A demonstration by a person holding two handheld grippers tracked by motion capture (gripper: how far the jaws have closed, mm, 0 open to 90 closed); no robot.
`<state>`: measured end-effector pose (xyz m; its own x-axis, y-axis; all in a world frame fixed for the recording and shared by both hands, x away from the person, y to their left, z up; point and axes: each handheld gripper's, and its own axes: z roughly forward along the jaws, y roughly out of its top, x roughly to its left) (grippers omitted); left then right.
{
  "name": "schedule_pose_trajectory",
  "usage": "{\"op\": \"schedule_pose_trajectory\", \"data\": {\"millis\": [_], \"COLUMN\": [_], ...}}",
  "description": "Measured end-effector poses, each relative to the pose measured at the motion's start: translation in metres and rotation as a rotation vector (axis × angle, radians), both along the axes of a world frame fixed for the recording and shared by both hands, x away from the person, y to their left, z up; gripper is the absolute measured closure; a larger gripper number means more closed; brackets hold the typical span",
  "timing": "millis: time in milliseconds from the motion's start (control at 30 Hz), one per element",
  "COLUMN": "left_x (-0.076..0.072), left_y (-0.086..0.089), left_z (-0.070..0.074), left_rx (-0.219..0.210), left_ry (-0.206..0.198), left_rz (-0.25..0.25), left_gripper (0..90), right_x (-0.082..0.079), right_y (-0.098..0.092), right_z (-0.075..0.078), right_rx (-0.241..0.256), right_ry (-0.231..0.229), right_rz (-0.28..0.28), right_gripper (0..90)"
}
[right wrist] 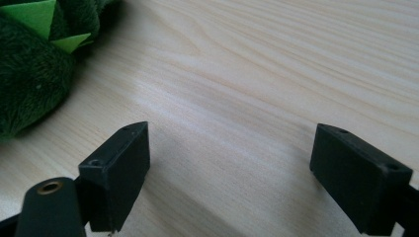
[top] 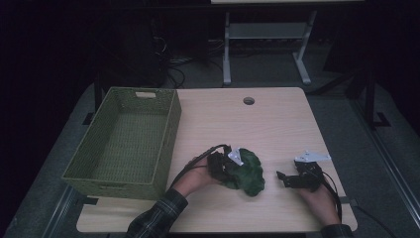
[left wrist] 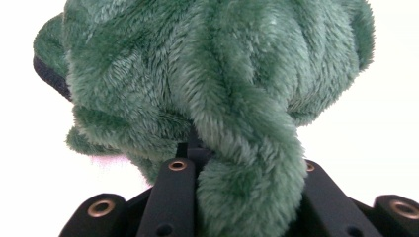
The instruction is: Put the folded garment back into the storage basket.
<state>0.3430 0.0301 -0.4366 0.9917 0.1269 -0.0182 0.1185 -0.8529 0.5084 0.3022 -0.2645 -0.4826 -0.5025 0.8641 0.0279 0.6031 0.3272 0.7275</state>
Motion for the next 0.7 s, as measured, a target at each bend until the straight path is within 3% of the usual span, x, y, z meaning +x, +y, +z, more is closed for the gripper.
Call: {"op": "schedule_pose_trajectory", "data": {"millis": [333,700], "left_x": [0.001,0.006], "left_y": [0.006,0.020], "left_z": [0.020,0.051], "left_rx": [-0.005,-0.031], "left_ry": [0.018,0.035], "left_rz": [0.018,0.055], "left_gripper": [78.0,77.6], "right_x": [0.000,0.000], "right_y": [0.000,0.000], "right_z": [0.000,0.000], "right_rx": [-0.001,0.000], "right_ry": [0.000,0.001], "right_rz": [0.000,0.000], "right_gripper": [15.1,15.1]}}
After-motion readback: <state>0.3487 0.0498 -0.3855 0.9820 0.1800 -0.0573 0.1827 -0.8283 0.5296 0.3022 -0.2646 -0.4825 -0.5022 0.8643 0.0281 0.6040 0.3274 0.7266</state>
